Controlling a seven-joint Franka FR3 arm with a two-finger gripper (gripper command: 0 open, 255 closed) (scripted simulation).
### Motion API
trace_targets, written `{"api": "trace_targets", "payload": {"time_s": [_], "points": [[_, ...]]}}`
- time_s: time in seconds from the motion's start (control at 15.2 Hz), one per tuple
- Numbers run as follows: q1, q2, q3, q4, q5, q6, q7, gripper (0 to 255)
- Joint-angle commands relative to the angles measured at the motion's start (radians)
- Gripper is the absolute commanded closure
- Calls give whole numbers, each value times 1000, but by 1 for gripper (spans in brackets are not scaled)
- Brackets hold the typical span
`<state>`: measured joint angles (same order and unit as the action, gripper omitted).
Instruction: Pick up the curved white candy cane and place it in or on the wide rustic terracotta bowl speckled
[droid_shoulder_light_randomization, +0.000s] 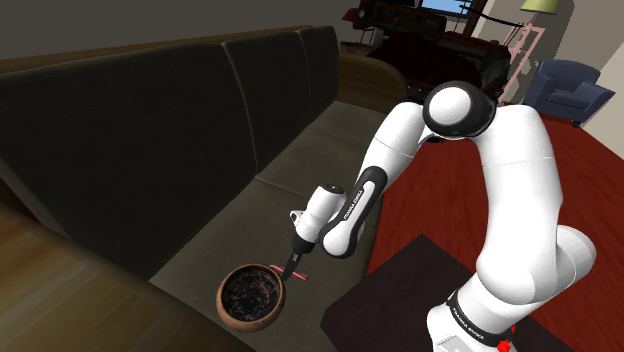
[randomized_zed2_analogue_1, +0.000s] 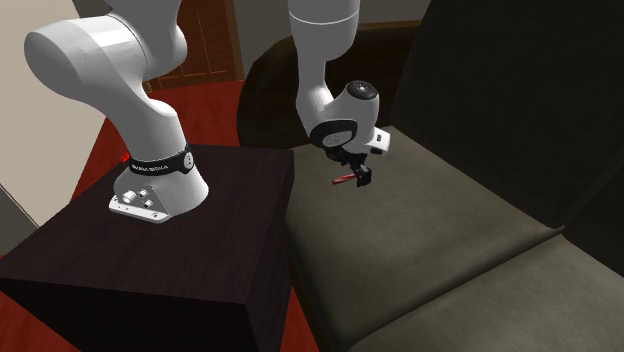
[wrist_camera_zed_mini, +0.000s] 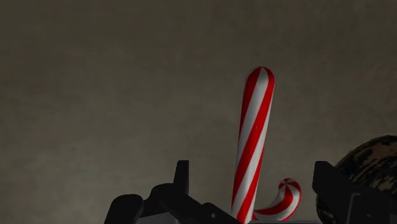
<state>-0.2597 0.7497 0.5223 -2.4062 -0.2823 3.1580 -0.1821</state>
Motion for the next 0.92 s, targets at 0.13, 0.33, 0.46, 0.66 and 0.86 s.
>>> {"api": "trace_targets", "payload": {"time_s": [0.13, 0.33, 0.46, 0.66, 0.86], "points": [[1, 1, -1, 1, 0, 1, 0, 0], [1, 1, -1, 1, 0, 1, 0, 255], [-1, -5, 4, -2, 2, -3, 2, 255], [-5, -7, 7, -3, 1, -5, 2, 255], [1, 1, -1, 1, 0, 1, 0, 255]]}}
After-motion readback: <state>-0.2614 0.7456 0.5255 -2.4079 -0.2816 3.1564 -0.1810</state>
